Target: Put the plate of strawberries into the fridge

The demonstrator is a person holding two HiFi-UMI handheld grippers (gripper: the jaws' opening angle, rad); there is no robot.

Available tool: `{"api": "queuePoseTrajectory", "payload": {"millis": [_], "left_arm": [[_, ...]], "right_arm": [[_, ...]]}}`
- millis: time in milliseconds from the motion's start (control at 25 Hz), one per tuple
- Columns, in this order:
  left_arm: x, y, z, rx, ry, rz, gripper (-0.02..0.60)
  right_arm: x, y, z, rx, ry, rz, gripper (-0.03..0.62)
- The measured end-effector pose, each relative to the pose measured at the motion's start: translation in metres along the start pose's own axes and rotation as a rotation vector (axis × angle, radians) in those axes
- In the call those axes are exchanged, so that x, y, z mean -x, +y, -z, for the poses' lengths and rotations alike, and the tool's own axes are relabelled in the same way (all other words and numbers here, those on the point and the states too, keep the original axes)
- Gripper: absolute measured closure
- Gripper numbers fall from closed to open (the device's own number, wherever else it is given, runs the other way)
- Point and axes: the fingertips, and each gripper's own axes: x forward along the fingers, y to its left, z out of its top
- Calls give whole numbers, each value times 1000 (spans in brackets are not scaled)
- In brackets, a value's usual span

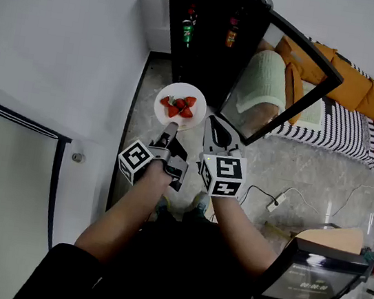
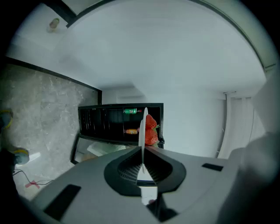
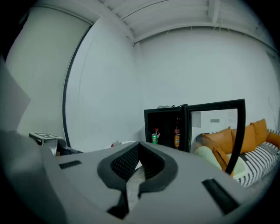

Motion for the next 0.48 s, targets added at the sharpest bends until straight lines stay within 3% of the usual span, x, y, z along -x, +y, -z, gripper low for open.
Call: {"api": "queuePoseTrajectory", "payload": {"millis": [480], "left_arm": [[-35, 0, 34, 1, -16, -16, 565]], "right_arm": [[-1, -45, 4, 17, 9, -42, 588]]}}
